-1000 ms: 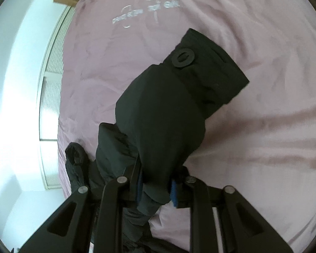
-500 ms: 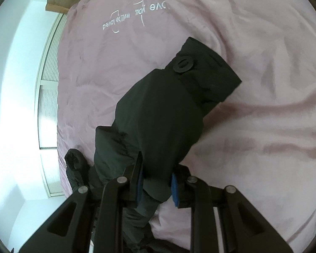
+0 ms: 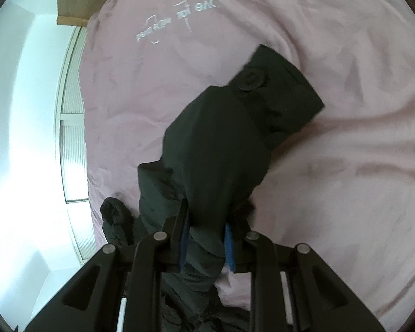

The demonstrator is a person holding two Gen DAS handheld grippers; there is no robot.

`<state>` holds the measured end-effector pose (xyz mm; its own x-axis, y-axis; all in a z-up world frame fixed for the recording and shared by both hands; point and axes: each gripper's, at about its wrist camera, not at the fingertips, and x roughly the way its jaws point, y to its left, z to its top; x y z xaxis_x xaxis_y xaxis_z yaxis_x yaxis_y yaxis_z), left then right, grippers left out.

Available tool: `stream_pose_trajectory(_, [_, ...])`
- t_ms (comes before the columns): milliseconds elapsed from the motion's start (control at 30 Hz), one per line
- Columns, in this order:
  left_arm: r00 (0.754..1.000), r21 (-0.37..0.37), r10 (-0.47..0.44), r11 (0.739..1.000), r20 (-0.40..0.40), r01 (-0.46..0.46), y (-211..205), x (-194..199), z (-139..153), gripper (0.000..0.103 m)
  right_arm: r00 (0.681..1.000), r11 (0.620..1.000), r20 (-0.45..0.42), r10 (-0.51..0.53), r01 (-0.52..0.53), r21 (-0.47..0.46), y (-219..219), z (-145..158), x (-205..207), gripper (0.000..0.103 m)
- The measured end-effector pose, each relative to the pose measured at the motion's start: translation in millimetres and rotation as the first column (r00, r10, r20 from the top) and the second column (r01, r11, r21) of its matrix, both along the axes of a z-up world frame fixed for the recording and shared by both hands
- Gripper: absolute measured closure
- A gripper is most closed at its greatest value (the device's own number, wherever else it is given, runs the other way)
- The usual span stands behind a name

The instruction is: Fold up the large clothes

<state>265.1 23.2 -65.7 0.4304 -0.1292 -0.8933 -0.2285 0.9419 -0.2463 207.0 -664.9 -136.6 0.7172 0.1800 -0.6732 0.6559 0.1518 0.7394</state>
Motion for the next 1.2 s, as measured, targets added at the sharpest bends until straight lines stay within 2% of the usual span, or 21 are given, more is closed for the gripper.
stream_pose_trajectory(133, [1.0, -0.006, 0.002, 1.0, 0.001, -0.002, 2.6, -1.6, -1.2, 0.023, 0.999, 1.0, 0.039, 0.02, -0.019, -0.02, 4.5, 16.2, 5.0, 0.084])
stream_pose_trajectory(200, [1.0, -0.009, 0.003, 1.0, 0.0, -0.003, 3.6, -2.5, -1.8, 0.023, 0.997, 0.996, 0.044, 0.065, -0.062, -0.063, 8.5, 26.8, 12.9, 0.089])
stream_pose_trajectory(333, [1.0, -0.014, 0.008, 1.0, 0.005, -0.008, 7.6, -5.1, -0.6, 0.023, 0.986, 0.974, 0.037, 0.16, -0.152, -0.167, 18.2, 48.0, 29.5, 0.092])
stream_pose_trajectory(467, [1.0, -0.012, 0.02, 1.0, 0.015, -0.019, 16.0, -9.1, 2.9, 0.023, 0.961, 0.933, 0.06, 0.271, -0.247, -0.261, 38.0, 72.6, 54.3, 0.092])
stream_pose_trajectory(567, [0.999, -0.015, 0.04, 0.999, 0.021, -0.04, 26.0, -14.3, 4.5, 0.023, 0.912, 0.878, 0.085, 0.401, -0.355, -0.322, 67.1, 91.4, 79.7, 0.092])
stream_pose_trajectory(633, [0.998, -0.016, 0.051, 0.999, 0.02, -0.051, 31.7, -17.4, 4.1, 0.023, 0.851, 0.804, 0.08, 0.52, -0.455, -0.383, 100.5, 105.1, 99.5, 0.092])
stream_pose_trajectory(667, [0.998, -0.018, 0.059, 0.998, 0.019, -0.058, 35.7, -20.1, 3.2, 0.023, 0.829, 0.779, 0.075, 0.554, -0.485, -0.399, 111.2, 108.9, 105.6, 0.092])
stream_pose_trajectory(700, [0.998, -0.02, 0.064, 0.998, 0.018, -0.064, 38.3, -22.0, 2.6, 0.023, 0.78, 0.723, 0.06, 0.623, -0.544, -0.426, 135.3, 113.5, 115.0, 0.092])
stream_pose_trajectory(733, [0.997, -0.022, 0.07, 0.997, 0.016, -0.07, 41.1, -24.3, 1.6, 0.023, 0.755, 0.694, 0.051, 0.654, -0.572, -0.438, 147.7, 115.1, 119.0, 0.092])
stream_pose_trajectory(767, [0.997, -0.025, 0.077, 0.997, 0.013, -0.077, 44.5, -26.9, 0.1, 0.023, 0.701, 0.635, 0.035, 0.713, -0.623, -0.458, 173.1, 116.5, 125.1, 0.093])
stream_pose_trajectory(833, [0.996, -0.027, 0.085, 0.996, 0.009, -0.085, 50.6, -31.7, -2.5, 0.023, 0.631, 0.56, 0.012, 0.776, -0.679, -0.475, 205.4, 115.4, 129.9, 0.096])
stream_pose_trajectory(867, [0.996, -0.027, 0.09, 0.996, 0.007, -0.09, 54.1, -34.4, -3.7, 0.023, 0.573, 0.501, -0.006, 0.819, -0.72, -0.481, 230.7, 111.8, 132.3, 0.097])
stream_pose_trajectory(900, [0.996, -0.028, 0.094, 0.995, 0.006, -0.094, 56.7, -37.0, -4.9, 0.023, 0.53, 0.457, -0.018, 0.848, -0.747, -0.483, 249.4, 108.0, 133.1, 0.098])
stream_pose_trajectory(933, [0.995, -0.029, 0.098, 0.995, 0.005, -0.098, 59.7, -39.3, -5.9, 0.023, 0.501, 0.426, -0.03, 0.865, -0.764, -0.484, 262.0, 105.1, 133.5, 0.098])
stream_pose_trajectory(1033, [0.993, -0.031, 0.115, 0.993, -0.001, -0.115, 70.1, -46.5, -9.0, 0.023, 0.374, 0.291, -0.093, 0.923, -0.835, -0.467, 317.5, 81.3, 130.6, 0.098])
stream_pose_trajectory(1100, [0.992, -0.031, 0.124, 0.992, -0.002, -0.124, 77.1, -51.4, -10.4, 0.023, 0.319, 0.236, -0.125, 0.939, -0.867, -0.44, 342.5, 62.6, 125.3, 0.098])
stream_pose_trajectory(1200, [0.991, -0.028, 0.136, 0.99, -0.006, -0.136, 87.7, -57.4, -12.8, 0.023, 0.259, 0.182, -0.148, 0.955, -0.899, -0.398, 368.4, 38.3, 114.0, 0.098])
